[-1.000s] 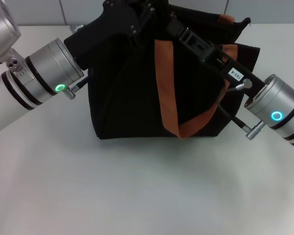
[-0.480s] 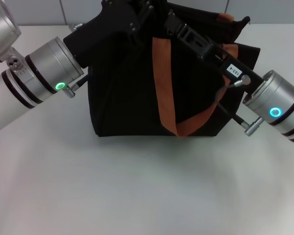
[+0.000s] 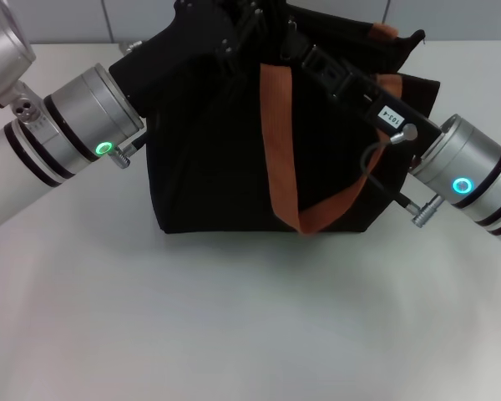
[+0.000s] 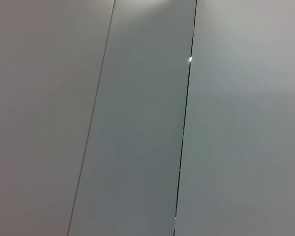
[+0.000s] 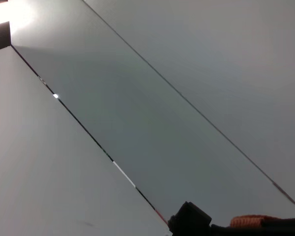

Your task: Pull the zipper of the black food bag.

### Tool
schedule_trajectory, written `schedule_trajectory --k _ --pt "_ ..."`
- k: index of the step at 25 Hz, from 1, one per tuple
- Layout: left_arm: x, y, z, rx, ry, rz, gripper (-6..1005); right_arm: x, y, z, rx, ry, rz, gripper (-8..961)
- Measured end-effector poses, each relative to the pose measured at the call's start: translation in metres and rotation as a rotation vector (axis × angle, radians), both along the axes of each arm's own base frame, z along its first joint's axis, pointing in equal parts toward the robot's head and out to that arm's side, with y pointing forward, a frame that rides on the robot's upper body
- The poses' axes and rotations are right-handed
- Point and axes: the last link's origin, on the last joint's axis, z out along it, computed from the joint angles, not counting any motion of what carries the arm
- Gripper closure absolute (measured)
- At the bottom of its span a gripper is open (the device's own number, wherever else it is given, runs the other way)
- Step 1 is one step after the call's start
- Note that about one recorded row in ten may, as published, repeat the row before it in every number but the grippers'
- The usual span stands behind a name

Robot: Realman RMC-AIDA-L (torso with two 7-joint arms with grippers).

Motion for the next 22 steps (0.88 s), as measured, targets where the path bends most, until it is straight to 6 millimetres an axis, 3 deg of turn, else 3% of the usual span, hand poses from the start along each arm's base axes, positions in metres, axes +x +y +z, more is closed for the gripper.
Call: schedule_trajectory --k 8,22 --pt "0.0 0.0 0.0 0.0 -0.001 -0.001 928 0.005 -0.004 0.001 0.002 0.018 -0.021 955" --pt "-0.003 -0.003 0.002 0.002 -0.009 -0.005 923 0.023 -0.007 0.009 0.023 0.039 -0.096 955"
